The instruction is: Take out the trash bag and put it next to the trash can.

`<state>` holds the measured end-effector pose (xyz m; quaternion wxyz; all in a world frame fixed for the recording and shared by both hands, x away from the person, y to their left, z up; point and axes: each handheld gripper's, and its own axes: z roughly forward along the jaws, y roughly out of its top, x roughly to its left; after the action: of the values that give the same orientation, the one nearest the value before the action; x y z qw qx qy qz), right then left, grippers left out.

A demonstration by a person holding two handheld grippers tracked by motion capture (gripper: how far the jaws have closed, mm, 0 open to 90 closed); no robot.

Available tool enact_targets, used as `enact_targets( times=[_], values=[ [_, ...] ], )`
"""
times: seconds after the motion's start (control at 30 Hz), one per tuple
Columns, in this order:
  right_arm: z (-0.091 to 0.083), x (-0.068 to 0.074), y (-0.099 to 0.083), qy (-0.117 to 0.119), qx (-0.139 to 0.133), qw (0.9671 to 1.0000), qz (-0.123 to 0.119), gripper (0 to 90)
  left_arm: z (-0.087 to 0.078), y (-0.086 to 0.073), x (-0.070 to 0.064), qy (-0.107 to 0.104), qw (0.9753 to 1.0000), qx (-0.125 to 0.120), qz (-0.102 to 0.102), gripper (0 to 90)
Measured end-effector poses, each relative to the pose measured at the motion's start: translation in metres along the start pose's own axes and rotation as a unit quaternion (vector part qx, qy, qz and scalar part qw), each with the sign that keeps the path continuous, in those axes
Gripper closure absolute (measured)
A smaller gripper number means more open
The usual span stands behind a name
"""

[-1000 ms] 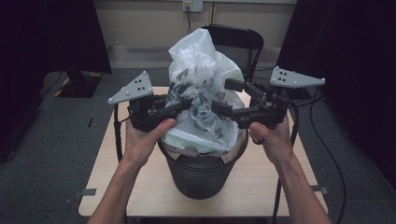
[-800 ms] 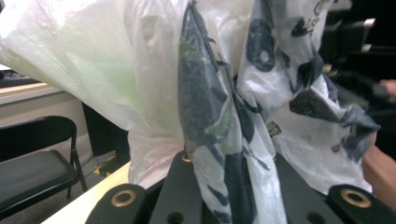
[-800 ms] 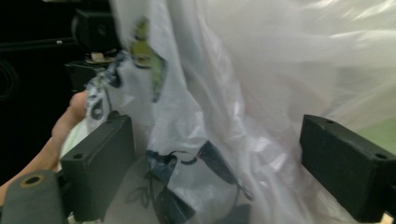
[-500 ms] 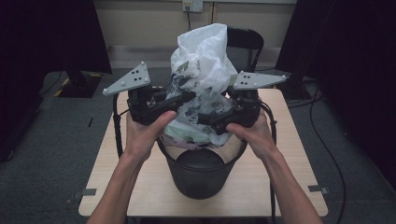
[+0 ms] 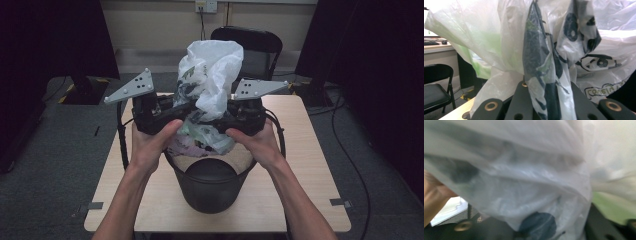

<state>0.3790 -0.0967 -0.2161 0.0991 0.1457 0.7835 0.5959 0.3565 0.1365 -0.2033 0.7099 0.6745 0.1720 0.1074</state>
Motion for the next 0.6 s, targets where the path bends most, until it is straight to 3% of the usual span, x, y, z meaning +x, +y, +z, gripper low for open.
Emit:
enact_targets(
  times=[0.07, 0.17, 0.3, 0.6],
  values=[
    [-0.001, 0.0, 0.0, -0.002, -0.002, 1.0, -0.001, 77.9, 0.0, 0.0, 0.0, 0.0, 1.0, -0.003, -0.001, 87.1],
    [-0.007, 0.0, 0.002, -0.015, -0.027, 0.9995, 0.006, 85.0, 0.001, 0.002, -0.002, 0.006, 0.9999, -0.008, 0.01, 83.7],
    [-0.016, -0.003, 0.004, -0.03, -0.049, 0.9983, 0.012, 86.2, 0.002, 0.003, -0.004, 0.012, 0.9998, -0.005, 0.013, 77.4],
    [-0.032, -0.004, 0.01, -0.068, -0.084, 0.9941, 0.01, 87.1, 0.005, 0.004, -0.004, 0.022, 0.9996, -0.006, 0.015, 72.9]
  ],
)
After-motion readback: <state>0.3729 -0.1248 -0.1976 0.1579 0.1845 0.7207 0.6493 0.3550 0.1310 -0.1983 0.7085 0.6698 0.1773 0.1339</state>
